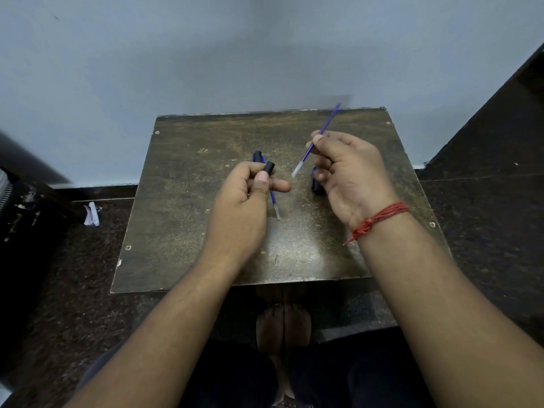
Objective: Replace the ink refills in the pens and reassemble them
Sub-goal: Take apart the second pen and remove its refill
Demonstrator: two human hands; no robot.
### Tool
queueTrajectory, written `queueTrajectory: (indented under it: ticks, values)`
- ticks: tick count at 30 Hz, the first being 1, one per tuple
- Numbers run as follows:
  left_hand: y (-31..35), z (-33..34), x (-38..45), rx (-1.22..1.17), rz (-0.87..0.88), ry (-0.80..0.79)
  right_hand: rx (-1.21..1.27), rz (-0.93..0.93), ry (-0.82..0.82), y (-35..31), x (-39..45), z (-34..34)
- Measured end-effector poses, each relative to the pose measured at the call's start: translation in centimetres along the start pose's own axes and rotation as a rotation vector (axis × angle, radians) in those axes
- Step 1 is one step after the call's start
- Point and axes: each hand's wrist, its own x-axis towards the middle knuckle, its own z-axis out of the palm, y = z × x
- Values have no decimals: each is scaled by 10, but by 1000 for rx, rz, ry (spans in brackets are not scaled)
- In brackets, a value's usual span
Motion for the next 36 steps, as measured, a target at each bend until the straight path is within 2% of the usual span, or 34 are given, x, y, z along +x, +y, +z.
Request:
queueTrajectory:
  ticks: [3, 6, 21, 27, 29, 33, 36]
  values:
    - [0, 2, -2, 18, 10, -16, 148, 32, 19, -1, 3, -4]
    - [0, 3, -1, 35, 15, -31, 181, 51, 6, -1, 2, -4]
    - [-6, 3, 1, 17, 26, -38, 125, 22, -54, 3, 1, 0]
    - [-6, 3, 1, 4, 4, -26, 30, -5, -102, 4, -1, 1]
    - [-5, 3, 1, -54, -16, -31, -49, -21, -146, 5, -3, 2]
    - [1, 3, 1, -387, -149, -61, -215, -25, -292, 7, -9, 5]
    - [1, 1, 3, -501, -181, -93, -283, -47, -311, 10, -8, 4]
